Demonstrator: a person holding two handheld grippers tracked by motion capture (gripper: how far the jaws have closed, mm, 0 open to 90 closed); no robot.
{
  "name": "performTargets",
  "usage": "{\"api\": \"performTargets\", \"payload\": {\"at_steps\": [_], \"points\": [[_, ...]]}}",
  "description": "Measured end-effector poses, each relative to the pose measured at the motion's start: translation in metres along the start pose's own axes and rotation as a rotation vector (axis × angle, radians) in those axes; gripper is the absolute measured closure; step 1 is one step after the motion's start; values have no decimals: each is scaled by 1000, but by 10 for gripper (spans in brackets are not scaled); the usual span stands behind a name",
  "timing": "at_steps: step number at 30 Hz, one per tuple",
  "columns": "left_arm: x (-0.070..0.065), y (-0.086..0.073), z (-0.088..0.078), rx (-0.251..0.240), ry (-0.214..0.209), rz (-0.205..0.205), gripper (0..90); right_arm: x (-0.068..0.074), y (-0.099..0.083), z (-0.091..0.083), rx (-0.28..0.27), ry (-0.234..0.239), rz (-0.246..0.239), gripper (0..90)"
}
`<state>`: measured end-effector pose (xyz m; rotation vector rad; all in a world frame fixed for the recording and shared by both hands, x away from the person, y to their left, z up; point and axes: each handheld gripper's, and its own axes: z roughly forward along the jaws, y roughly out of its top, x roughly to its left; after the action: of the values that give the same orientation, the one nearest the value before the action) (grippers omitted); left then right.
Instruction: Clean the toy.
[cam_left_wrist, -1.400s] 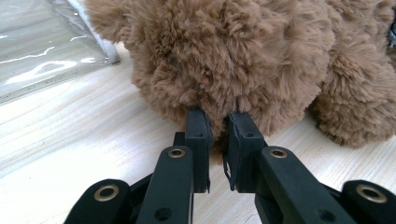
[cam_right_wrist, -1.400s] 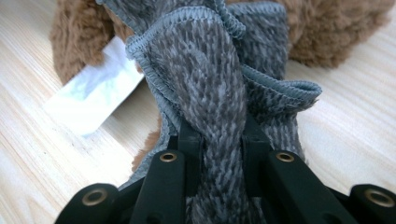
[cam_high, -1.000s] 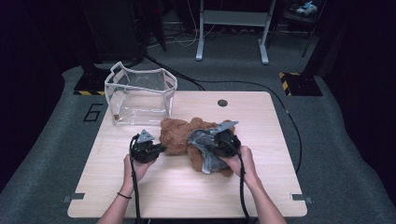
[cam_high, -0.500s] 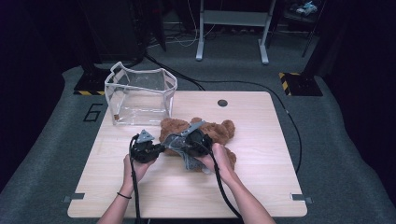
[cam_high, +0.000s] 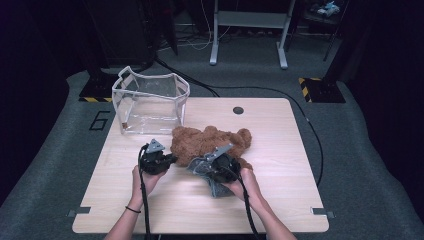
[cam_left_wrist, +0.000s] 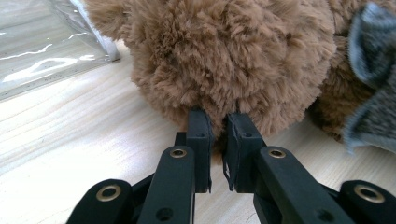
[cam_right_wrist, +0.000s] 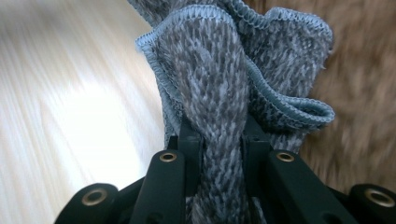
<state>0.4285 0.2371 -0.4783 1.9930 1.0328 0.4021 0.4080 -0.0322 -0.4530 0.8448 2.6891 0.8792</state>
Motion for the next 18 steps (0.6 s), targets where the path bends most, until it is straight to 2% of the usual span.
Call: {"api": "performTargets", "payload": {"at_steps": [4, 6, 9, 11, 14, 16, 18], "points": [[0, 0, 0, -1, -1, -2, 810, -2, -18, -1, 41, -5, -3, 755], [0, 0, 0, -2, 0, -1, 809, -6, -27, 0, 62, -6, 12, 754], [0, 1, 0, 4, -5, -1, 809, -11, -30, -8, 23, -6, 30, 754], [0, 1, 0, 6, -4, -1, 809, -17, -26, -21, -33, -30, 36, 753], [0, 1, -1, 5, -4, -4, 809, -26, -17, -38, -86, -78, 53, 753], [0, 2, -1, 8, -2, -2, 809, -33, -13, -42, -84, -103, 54, 753], [0, 2, -1, 6, -3, -4, 809, -40, -13, -41, -58, -110, 58, 753]]}}
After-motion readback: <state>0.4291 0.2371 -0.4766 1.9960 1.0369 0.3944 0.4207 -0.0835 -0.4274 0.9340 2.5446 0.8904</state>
